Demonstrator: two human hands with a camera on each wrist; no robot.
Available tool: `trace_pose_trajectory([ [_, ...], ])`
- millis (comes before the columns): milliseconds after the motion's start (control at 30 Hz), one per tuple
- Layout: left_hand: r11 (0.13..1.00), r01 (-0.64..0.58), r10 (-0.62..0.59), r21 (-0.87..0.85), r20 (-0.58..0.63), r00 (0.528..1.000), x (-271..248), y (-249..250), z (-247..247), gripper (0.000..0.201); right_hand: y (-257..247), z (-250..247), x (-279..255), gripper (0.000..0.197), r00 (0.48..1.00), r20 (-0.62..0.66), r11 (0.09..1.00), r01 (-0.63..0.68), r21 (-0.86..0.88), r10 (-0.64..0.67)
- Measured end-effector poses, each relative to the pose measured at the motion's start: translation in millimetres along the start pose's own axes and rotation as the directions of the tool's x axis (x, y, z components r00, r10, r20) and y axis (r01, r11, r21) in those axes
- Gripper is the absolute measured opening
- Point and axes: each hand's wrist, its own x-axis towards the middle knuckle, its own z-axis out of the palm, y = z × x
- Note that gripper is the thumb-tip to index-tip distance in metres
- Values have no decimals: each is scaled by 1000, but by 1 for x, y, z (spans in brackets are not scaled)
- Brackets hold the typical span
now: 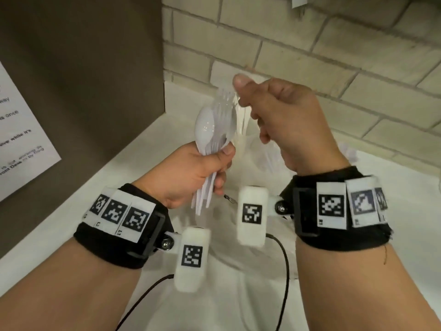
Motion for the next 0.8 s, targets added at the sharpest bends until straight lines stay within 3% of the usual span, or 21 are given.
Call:
trace_pose_trajectory([
  [67,975,-30,43,220,-55,998,-3,-3,10,19,4,1,-14,36,1000,21,999,3,-36,-2],
  [133,967,-32,43,253,-34,999,-6,-10,18,24,11,1,-23,33,999,14,998,-52,24,52],
  [200,991,21,-22,133,2,1000,-10,-17,22,35,18,-4,-28,29,987,-11,972,-154,180,159],
  [267,994,94,-92,-59,39,995,-13,-24,26,33,21,-8,-34,27,972,-15,925,-218,311,234],
  [367,970,130,-114,-206,87,990,-14,-32,30,26,27,-8,-41,25,969,-39,911,-215,351,244],
  [700,948,117,-91,-296,102,991,-17,-46,39,20,40,-8,-47,23,960,-13,844,-239,480,279],
  [800,963,101,-82,-251,84,993,-16,-45,40,19,42,-4,-53,17,976,-30,901,-188,391,216],
])
